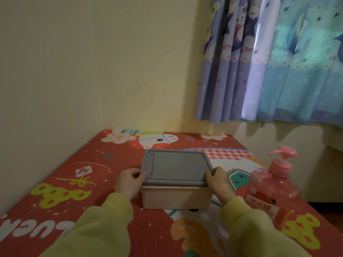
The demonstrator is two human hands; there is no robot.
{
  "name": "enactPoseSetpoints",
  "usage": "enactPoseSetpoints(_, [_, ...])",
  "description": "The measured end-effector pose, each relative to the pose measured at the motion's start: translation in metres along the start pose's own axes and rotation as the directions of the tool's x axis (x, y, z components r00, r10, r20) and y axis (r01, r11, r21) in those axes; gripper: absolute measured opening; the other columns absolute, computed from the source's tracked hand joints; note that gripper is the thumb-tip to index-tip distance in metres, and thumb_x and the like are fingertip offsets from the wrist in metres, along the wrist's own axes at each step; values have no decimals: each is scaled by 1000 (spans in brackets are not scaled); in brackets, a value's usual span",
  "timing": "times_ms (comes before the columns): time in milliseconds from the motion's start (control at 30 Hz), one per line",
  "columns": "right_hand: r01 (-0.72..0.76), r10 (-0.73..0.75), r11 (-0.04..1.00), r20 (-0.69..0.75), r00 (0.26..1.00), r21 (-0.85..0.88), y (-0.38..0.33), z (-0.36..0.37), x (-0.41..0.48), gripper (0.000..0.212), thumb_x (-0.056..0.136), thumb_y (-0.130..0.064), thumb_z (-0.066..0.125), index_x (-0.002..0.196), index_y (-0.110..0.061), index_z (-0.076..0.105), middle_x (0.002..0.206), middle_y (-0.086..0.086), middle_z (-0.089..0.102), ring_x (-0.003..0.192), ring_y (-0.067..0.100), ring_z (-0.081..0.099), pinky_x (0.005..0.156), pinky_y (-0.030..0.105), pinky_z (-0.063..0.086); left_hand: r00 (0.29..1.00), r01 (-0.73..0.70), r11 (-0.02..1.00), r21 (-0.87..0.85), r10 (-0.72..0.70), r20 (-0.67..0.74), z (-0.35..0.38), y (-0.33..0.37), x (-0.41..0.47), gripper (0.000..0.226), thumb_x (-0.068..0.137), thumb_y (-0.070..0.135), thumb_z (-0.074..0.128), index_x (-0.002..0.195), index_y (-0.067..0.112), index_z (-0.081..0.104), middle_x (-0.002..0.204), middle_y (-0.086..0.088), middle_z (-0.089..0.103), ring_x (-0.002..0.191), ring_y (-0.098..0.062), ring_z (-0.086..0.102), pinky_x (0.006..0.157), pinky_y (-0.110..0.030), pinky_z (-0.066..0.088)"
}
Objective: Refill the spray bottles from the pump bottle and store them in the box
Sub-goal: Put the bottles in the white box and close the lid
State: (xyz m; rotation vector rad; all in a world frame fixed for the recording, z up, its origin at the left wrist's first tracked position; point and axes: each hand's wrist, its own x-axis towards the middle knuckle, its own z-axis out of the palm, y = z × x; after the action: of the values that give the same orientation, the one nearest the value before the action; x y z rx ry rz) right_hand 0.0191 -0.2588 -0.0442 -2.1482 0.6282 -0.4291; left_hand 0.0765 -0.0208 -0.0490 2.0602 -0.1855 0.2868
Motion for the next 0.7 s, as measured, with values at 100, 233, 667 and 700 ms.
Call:
enactPoseSetpoints(100, [47,-47,998,1,999,31,0,1,-5,25,97,-14,41,120,-4,44,110,13,51,95,25,52,76,34,45,999,0,1000,20,0,34,1,-1,2,23,86,10,60,101,-5,67,107,-19,68,96,-27,60,79,-26,39])
enactPoseSetpoints(233, [96,-96,995,26,995,-15,-1,1,-5,32,98,-13,36,129,-7,42,124,16,51,100,25,50,82,34,43,996,53,998,18,-54,65,1,-4,7,27,84,9,62,106,-7,64,109,-21,66,103,-32,59,87,-34,43])
enactPoseSetpoints(667, [49,-32,980,91,995,-195,-3,1,2,25,93,-16,35,114,-10,50,112,15,58,98,31,56,84,39,48,933,-324,782,533,169,318,21,38,7,55,96,36,41,136,-1,35,149,-18,30,139,-26,27,111,-31,22])
enactPoseSetpoints(700, [51,-34,980,91,995,-194,-3,2,1,25,93,-16,35,113,-11,50,112,15,58,99,31,56,85,40,49,910,-376,726,575,171,378,25,41,9,60,96,40,37,141,1,27,153,-16,21,143,-25,18,115,-32,15])
